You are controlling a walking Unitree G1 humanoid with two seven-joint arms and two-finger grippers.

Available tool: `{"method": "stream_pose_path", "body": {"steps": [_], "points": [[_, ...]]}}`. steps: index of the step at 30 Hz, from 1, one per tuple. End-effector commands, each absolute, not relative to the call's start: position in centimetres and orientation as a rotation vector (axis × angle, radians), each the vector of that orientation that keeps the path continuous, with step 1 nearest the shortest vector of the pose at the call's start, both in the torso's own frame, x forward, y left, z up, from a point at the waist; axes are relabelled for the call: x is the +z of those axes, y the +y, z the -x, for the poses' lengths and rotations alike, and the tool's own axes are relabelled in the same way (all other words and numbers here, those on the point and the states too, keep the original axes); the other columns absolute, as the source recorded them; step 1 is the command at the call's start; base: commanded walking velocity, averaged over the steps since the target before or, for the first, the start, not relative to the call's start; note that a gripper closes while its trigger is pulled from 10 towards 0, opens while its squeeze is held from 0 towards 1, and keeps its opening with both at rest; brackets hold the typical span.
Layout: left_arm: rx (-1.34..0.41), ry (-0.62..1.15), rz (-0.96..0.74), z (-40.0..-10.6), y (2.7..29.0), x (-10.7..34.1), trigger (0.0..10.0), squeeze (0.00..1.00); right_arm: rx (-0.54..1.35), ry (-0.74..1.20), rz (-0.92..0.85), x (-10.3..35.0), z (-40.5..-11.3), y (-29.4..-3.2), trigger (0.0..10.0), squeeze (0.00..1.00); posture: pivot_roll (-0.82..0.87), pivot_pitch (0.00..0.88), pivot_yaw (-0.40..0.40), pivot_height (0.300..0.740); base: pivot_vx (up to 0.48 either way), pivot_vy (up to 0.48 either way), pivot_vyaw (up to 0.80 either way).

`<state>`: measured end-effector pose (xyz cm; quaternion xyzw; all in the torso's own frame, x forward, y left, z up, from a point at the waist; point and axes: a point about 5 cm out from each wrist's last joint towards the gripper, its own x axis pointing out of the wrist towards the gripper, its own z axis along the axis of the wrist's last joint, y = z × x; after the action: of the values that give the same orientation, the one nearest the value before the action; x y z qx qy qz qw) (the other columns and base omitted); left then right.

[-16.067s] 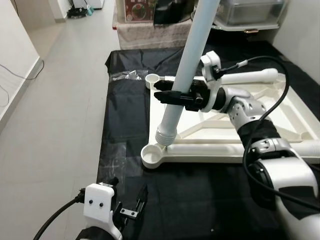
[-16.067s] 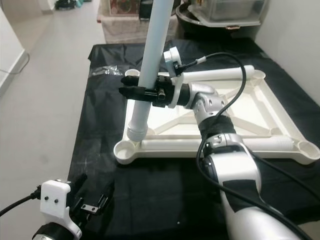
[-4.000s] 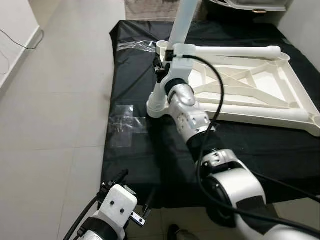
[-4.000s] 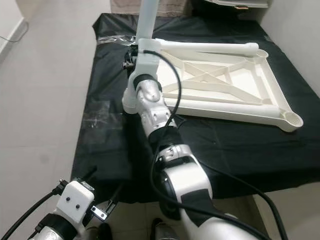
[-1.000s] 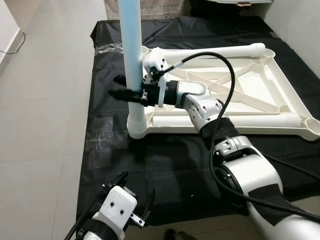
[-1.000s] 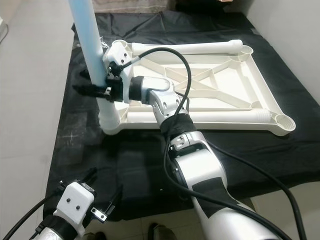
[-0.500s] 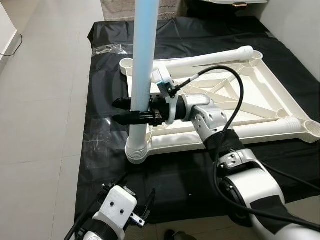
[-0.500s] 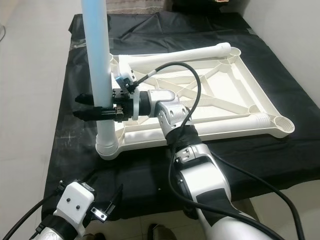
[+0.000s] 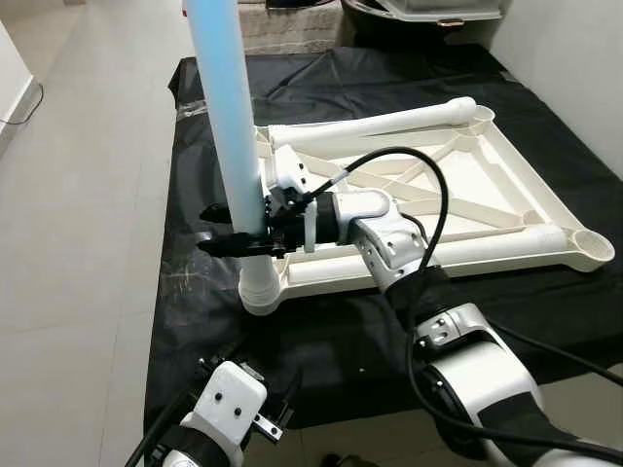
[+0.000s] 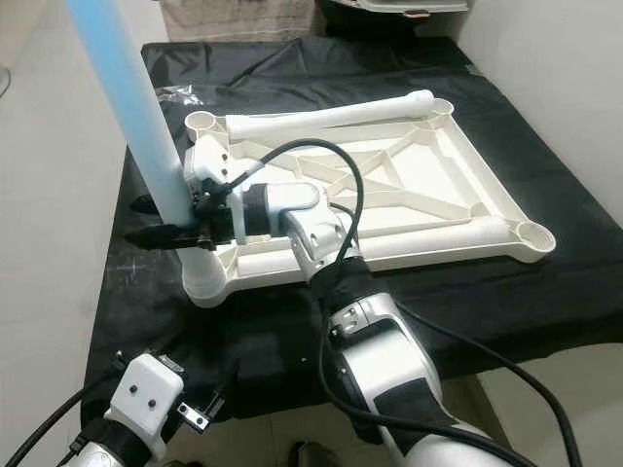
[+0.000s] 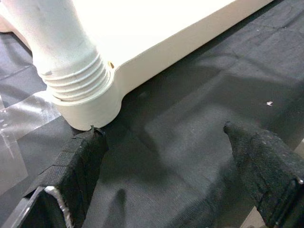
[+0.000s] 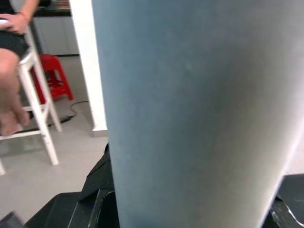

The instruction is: Building children table

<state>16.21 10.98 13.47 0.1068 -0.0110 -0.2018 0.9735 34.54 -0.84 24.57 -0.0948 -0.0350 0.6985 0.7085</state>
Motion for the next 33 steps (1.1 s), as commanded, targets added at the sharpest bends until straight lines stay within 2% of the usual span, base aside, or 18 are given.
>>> {"method": "stream_pose_path", "body": {"steps": [1, 4, 8, 9, 19, 24, 25, 26, 27, 33], "points": [[-0.416, -0.001, -0.211, -16.0, 10.9, 13.1, 10.0, 0.00, 1.440, 0.245, 0.228, 18.4, -34.8, -1.8, 10.0, 0.00, 0.06, 0.255, -0.071, 0.740, 0.000, 0.000, 0.00], [-0.416, 0.000, -0.211, -15.9, 10.9, 13.1, 10.0, 0.00, 1.240, 0.244, 0.159, 18.0, -35.7, -1.8, 10.0, 0.00, 0.06, 0.255, -0.071, 0.740, 0.000, 0.000, 0.00], [-0.417, 0.001, -0.210, -15.9, 10.9, 13.1, 10.0, 0.00, 1.152, 0.263, 0.116, 17.7, -36.1, -2.0, 10.0, 0.00, 0.06, 0.249, -0.072, 0.740, 0.000, 0.000, 0.00], [-0.420, 0.001, -0.210, -15.9, 10.8, 13.1, 10.0, 0.00, 1.020, 0.253, 0.073, 17.6, -36.8, -2.5, 10.0, 0.00, 0.06, 0.246, -0.070, 0.740, 0.000, 0.000, 0.00], [-0.422, 0.002, -0.209, -15.9, 10.8, 13.0, 10.0, 0.00, 0.867, 0.143, 0.012, 18.2, -36.6, -2.3, 10.0, 0.00, 0.06, 0.246, -0.070, 0.740, 0.000, 0.000, 0.00], [-0.423, 0.003, -0.208, -15.8, 10.9, 13.0, 10.0, 0.00, 0.559, 0.138, -0.046, 17.7, -36.7, -2.6, 10.0, 0.00, 0.06, 0.240, -0.068, 0.740, 0.000, 0.000, 0.00], [-0.423, 0.003, -0.208, -15.8, 10.9, 13.0, 10.0, 0.00, 0.559, 0.138, -0.046, 17.7, -36.7, -2.6, 10.0, 0.00, 0.06, 0.240, -0.068, 0.740, 0.000, 0.000, 0.00], [-0.425, 0.003, -0.209, -15.8, 10.9, 13.0, 10.0, 0.00, 0.457, 0.125, -0.062, 17.7, -36.8, -2.6, 10.0, 0.00, 0.06, 0.240, -0.068, 0.740, 0.000, 0.000, 0.00], [-0.425, 0.003, -0.209, -15.8, 10.9, 13.0, 10.0, 0.00, 0.457, 0.125, -0.062, 17.7, -36.8, -2.6, 10.0, 0.00, 0.06, 0.240, -0.068, 0.740, 0.000, 0.000, 0.00], [-0.424, 0.003, -0.209, -15.8, 10.9, 13.0, 10.0, 0.00, 0.188, 0.108, -0.050, 18.0, -36.9, -2.3, 10.0, 0.00, 0.06, 0.240, -0.068, 0.740, 0.000, 0.000, 0.00]]}}
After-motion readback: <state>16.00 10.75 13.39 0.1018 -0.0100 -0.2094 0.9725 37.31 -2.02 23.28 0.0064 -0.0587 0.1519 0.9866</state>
